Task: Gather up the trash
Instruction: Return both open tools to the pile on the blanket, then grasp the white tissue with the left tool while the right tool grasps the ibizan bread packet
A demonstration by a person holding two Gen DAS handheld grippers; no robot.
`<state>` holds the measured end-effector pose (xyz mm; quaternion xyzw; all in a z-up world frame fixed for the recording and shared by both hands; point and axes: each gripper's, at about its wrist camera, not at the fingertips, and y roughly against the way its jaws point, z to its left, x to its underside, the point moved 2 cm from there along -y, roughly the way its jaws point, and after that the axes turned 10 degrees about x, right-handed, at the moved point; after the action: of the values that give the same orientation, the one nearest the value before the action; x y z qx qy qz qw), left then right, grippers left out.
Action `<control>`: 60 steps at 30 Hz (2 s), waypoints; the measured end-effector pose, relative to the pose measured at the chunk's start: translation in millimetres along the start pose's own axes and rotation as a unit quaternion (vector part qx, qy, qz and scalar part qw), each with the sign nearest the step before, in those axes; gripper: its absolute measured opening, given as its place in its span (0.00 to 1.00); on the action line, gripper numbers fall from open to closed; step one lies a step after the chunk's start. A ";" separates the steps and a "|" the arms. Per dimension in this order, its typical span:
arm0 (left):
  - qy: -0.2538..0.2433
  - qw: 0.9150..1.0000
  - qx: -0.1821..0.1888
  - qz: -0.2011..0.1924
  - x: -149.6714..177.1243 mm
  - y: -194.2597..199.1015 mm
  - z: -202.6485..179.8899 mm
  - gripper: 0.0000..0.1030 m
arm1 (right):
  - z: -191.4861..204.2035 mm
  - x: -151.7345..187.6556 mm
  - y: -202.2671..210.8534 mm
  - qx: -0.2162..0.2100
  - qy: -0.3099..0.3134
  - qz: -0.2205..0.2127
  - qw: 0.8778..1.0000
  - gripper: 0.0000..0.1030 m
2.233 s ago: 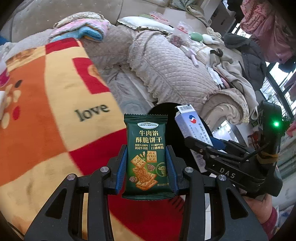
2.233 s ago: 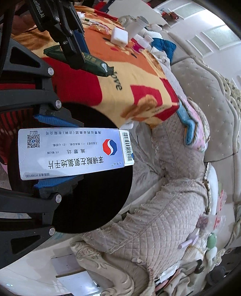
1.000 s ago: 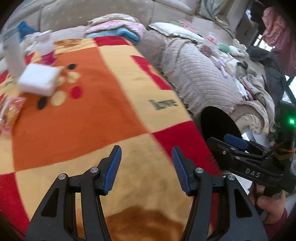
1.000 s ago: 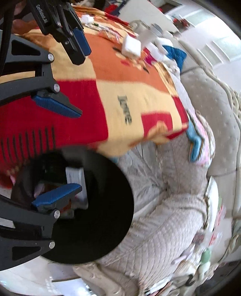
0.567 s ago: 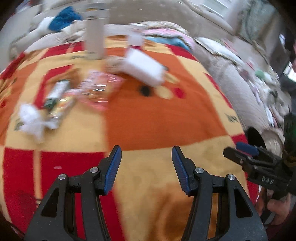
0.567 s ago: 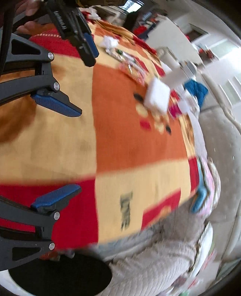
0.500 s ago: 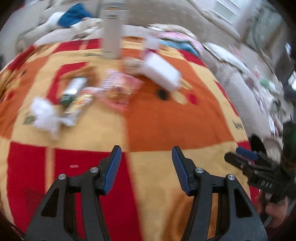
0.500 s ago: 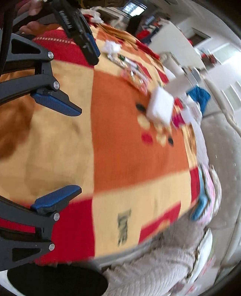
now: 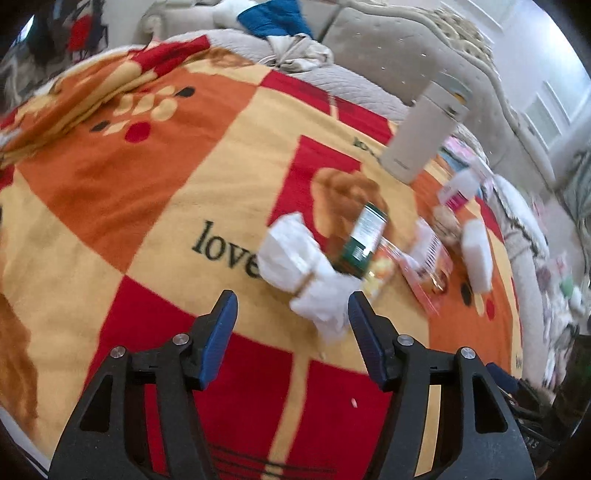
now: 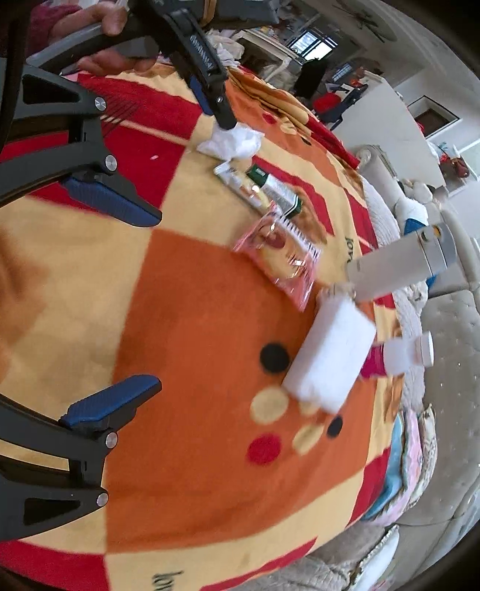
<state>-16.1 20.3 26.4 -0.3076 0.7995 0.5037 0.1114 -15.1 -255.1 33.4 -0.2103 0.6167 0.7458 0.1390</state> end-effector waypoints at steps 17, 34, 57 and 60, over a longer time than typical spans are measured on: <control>0.004 0.999 0.031 0.010 -13.9 -30.8 7.9 0.61 | 45.8 -84.5 -73.6 -0.006 -0.080 -0.001 0.997 0.85; -0.034 0.996 0.079 0.017 1.3 2.0 -7.8 0.21 | 28.8 -47.8 -24.4 0.000 0.001 -0.031 1.000 0.54; -0.156 0.980 0.099 0.072 91.1 12.3 -122.5 0.21 | -48.0 54.0 57.8 0.043 -0.010 -0.035 0.998 0.54; -0.170 0.977 0.102 0.077 99.4 9.3 -138.8 0.21 | -60.3 61.5 67.5 0.051 -0.016 -0.041 0.998 0.54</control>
<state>-81.6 -136.0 49.7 -0.1416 0.8376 0.4714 0.2370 -91.6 -330.9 52.6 -0.2158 0.6428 0.7100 0.1899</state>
